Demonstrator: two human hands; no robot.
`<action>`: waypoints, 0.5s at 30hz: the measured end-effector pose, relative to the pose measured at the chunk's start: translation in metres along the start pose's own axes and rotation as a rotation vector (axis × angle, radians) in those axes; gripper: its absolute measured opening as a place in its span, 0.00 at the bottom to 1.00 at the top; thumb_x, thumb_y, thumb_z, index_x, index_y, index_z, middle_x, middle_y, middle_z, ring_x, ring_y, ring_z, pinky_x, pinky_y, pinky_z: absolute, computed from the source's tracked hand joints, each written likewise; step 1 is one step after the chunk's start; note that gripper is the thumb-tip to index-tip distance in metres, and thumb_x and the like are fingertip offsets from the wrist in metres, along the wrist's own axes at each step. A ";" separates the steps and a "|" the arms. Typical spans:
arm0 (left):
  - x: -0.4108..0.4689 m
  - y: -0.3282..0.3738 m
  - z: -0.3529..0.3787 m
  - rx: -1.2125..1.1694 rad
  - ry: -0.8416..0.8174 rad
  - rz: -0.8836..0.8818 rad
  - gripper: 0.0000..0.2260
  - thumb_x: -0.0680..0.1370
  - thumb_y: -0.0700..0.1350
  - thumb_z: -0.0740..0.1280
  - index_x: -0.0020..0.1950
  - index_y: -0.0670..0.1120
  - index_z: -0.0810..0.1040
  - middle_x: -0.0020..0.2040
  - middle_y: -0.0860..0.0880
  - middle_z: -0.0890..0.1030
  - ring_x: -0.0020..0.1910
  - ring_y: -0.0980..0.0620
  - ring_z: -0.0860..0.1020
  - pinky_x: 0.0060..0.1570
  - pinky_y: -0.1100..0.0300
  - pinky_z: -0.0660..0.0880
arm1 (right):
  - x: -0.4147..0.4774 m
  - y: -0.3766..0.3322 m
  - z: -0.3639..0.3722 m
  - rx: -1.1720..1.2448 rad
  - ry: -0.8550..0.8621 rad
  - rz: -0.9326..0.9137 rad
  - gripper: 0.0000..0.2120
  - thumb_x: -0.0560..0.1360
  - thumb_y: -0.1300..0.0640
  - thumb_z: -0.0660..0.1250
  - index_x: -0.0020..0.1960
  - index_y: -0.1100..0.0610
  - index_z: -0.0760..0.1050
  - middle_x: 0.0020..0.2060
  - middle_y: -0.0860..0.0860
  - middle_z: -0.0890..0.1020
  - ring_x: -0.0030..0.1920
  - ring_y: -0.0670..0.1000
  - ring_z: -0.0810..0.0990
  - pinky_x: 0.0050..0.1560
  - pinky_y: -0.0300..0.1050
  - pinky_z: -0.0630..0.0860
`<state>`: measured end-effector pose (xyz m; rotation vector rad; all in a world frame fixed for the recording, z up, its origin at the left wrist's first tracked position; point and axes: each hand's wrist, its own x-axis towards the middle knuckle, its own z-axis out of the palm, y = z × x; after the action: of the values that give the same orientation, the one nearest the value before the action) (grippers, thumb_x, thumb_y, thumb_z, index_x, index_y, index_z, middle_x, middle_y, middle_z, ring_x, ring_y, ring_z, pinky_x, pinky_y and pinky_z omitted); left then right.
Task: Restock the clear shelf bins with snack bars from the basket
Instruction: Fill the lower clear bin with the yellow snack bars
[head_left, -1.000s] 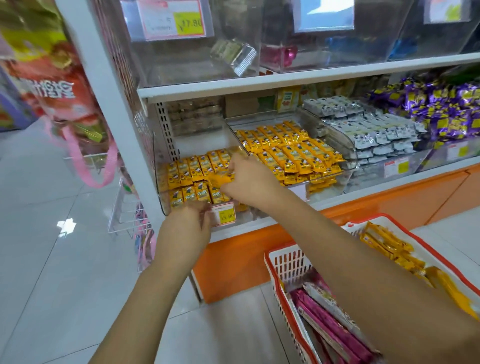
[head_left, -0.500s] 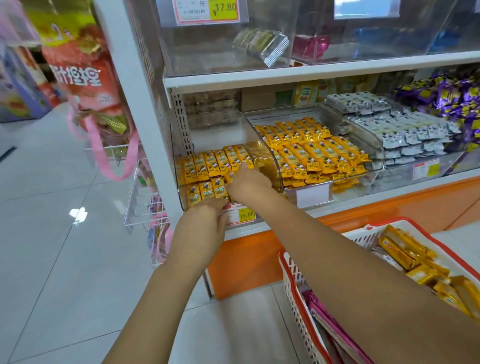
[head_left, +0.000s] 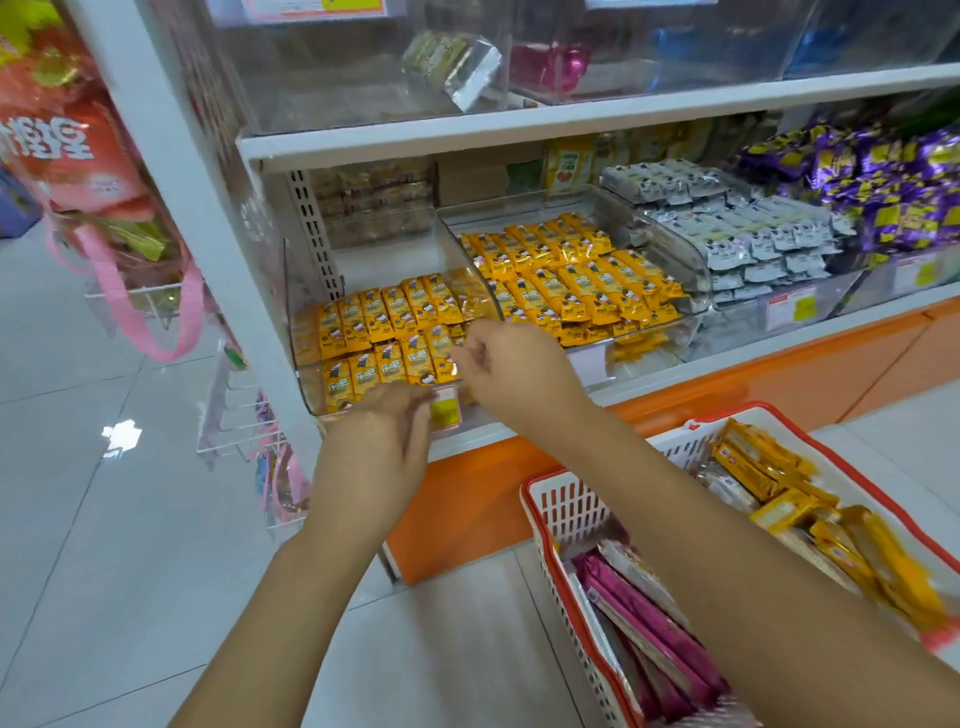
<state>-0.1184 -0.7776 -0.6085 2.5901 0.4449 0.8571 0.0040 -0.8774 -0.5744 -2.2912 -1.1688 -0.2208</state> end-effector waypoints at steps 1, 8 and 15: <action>-0.003 0.006 0.004 -0.047 -0.031 0.012 0.13 0.77 0.48 0.59 0.50 0.44 0.81 0.46 0.47 0.83 0.44 0.47 0.80 0.41 0.63 0.68 | -0.014 0.010 -0.006 0.030 0.004 0.005 0.15 0.80 0.53 0.60 0.36 0.57 0.68 0.28 0.52 0.71 0.31 0.53 0.71 0.32 0.48 0.66; -0.034 0.046 0.074 0.055 -0.583 0.217 0.14 0.80 0.51 0.56 0.46 0.46 0.78 0.46 0.48 0.80 0.46 0.48 0.78 0.44 0.54 0.71 | -0.103 0.126 -0.004 -0.117 -0.247 0.298 0.15 0.79 0.51 0.61 0.36 0.56 0.68 0.28 0.51 0.71 0.31 0.51 0.70 0.30 0.45 0.64; -0.046 0.044 0.138 0.074 -0.939 0.120 0.13 0.81 0.46 0.57 0.62 0.47 0.77 0.61 0.47 0.79 0.58 0.48 0.77 0.56 0.56 0.73 | -0.134 0.254 -0.010 -0.404 -0.337 0.627 0.29 0.74 0.49 0.68 0.67 0.63 0.65 0.63 0.61 0.70 0.64 0.60 0.68 0.64 0.53 0.67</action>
<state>-0.0602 -0.8689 -0.7144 2.7352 0.0377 -0.3939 0.1232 -1.0955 -0.7185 -3.0120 -0.5158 0.1936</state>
